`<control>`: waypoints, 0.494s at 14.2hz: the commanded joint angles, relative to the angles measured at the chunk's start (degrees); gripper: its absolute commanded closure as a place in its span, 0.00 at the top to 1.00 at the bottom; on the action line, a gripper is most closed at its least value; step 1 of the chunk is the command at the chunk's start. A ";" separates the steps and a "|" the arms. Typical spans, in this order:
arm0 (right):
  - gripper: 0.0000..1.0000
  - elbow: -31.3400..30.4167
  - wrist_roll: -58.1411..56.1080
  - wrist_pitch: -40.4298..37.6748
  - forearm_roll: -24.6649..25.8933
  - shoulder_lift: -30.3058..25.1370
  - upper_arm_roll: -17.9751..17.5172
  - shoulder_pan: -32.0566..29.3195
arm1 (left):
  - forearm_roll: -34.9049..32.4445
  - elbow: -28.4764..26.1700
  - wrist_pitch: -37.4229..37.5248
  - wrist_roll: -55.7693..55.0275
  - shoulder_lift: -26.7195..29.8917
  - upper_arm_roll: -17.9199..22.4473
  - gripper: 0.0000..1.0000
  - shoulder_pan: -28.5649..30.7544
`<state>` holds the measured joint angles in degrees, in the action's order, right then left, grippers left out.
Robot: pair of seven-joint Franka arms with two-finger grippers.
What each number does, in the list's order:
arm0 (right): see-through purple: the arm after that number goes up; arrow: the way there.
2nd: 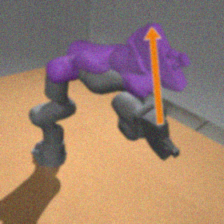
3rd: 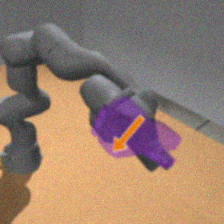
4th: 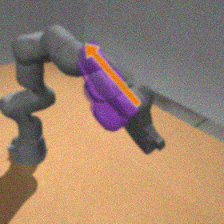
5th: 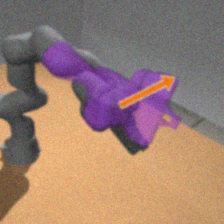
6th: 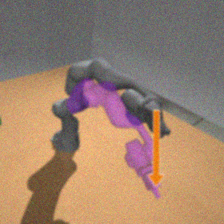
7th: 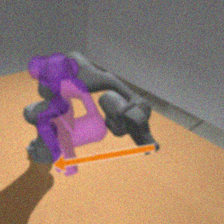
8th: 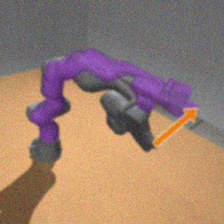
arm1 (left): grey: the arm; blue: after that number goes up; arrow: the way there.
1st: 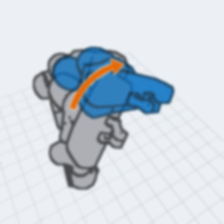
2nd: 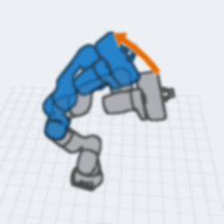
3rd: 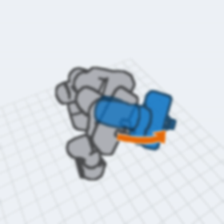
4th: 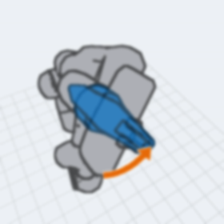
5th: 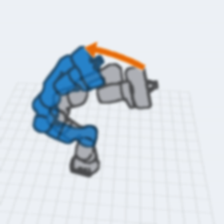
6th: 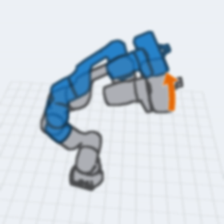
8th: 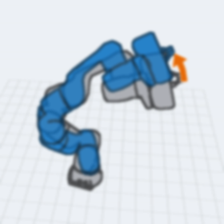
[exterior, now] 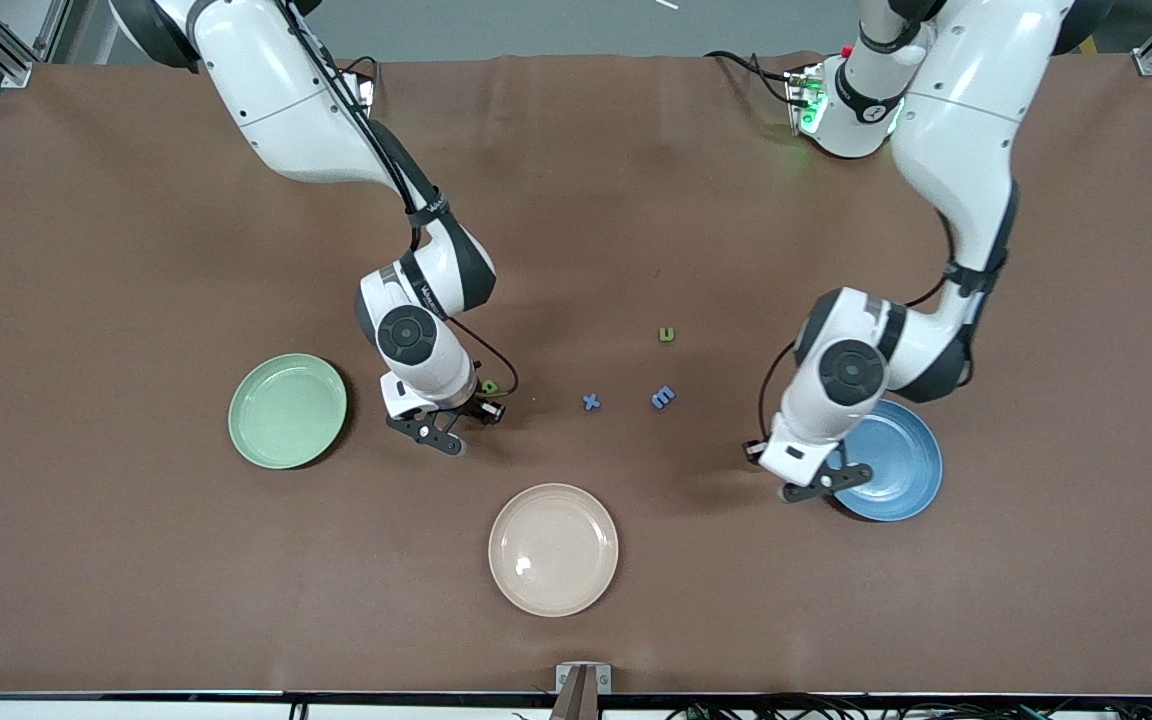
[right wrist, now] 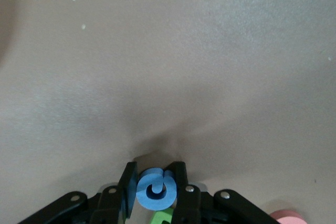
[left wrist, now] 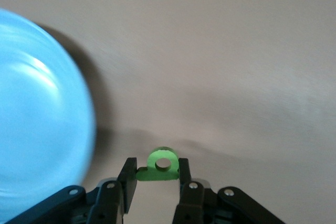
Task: Sort upper and lower case letters into plates
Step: 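Drop the green letter in the blue plate while the right gripper carries J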
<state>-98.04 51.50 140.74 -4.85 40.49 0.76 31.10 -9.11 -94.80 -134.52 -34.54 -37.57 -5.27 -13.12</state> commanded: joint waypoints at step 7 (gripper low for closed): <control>0.01 -0.57 -10.95 -12.04 0.19 -7.78 0.82 -7.18 | -0.82 -1.61 6.20 16.77 2.68 -0.53 0.13 12.14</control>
<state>-96.90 46.08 133.68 -4.81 38.58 2.35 28.49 -9.12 -95.53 -128.81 -18.85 -35.21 -5.20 -1.96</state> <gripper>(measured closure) 0.665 0.639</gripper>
